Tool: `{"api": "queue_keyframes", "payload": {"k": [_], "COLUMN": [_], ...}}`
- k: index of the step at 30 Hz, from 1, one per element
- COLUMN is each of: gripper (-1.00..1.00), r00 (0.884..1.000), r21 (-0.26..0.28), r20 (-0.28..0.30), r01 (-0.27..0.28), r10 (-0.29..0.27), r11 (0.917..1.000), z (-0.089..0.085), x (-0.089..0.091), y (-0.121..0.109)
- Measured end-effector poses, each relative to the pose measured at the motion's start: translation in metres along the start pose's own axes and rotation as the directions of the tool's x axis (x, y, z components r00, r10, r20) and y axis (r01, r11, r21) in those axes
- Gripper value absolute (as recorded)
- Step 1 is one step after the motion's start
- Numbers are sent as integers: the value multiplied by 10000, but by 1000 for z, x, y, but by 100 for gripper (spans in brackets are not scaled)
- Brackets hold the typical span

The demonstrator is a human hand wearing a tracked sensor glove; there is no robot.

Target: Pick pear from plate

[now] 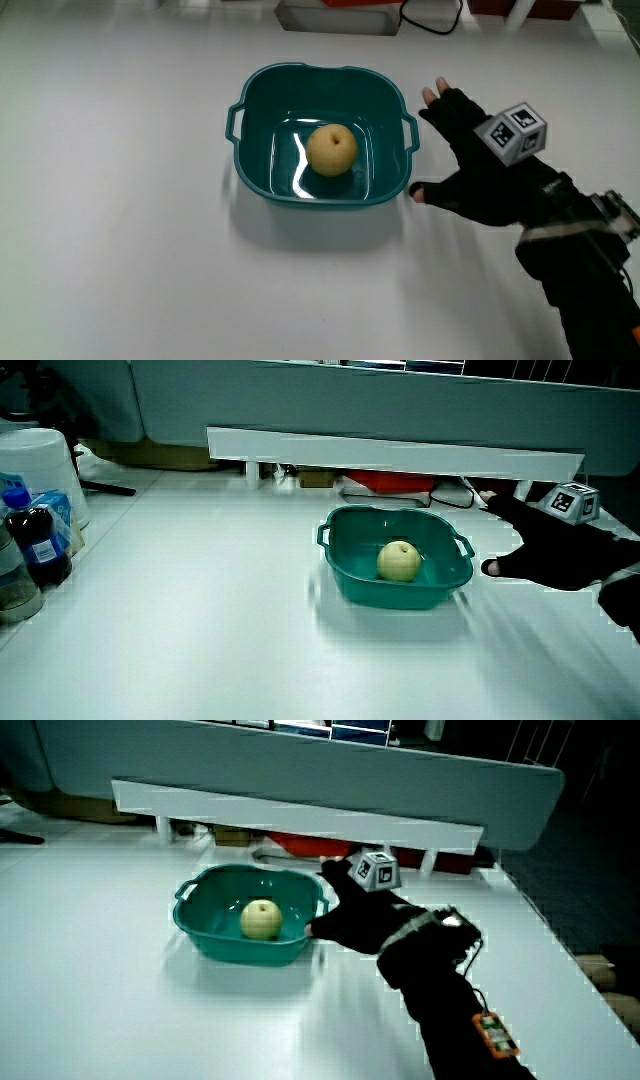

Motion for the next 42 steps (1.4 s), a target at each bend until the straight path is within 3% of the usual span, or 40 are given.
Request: {"api": "queue_keyframes", "payload": {"k": [7,8,9,10,11,13,17,18,20,25,29,33,34,35,39,40,42], "gripper": [0,0,0,0,0,0,0,0,0,0,0,0,0,0,0,0,0], "r00": [9957,9683,9755,9931,9759,9770,9767,9750,9793,9803,9776,9703,9640,9671,9486,9390,9329], "r21": [-350,826,528,-390,542,343,25,240,-175,-444,-686,-992,-964,-1239,-1505,-1526,-1761], "r20": [894,2409,2174,1156,2171,2131,2140,2193,2023,1973,2105,2418,2655,2543,3163,3438,3599], "r01": [-199,479,224,-135,114,-62,149,304,-77,127,211,277,436,395,582,692,776], "r10": [230,-666,-334,180,-230,-13,-151,-349,111,-37,-62,-29,-165,-68,-78,-127,-92], "r11": [9992,9954,9984,9991,9985,9994,9999,9993,9998,9989,9974,9947,9944,9915,9869,9859,9813], "z": [14,15,17,21,23,26,19,19,21,10,2,-7,-10,-12,-22,-23,-27], "x": [-30,-30,-34,-42,-44,-51,-55,-55,-65,-61,-68,-73,-74,-76,-82,-84,-84], "y": [25,29,32,33,35,40,59,63,64,72,82,91,94,96,105,106,110]}}
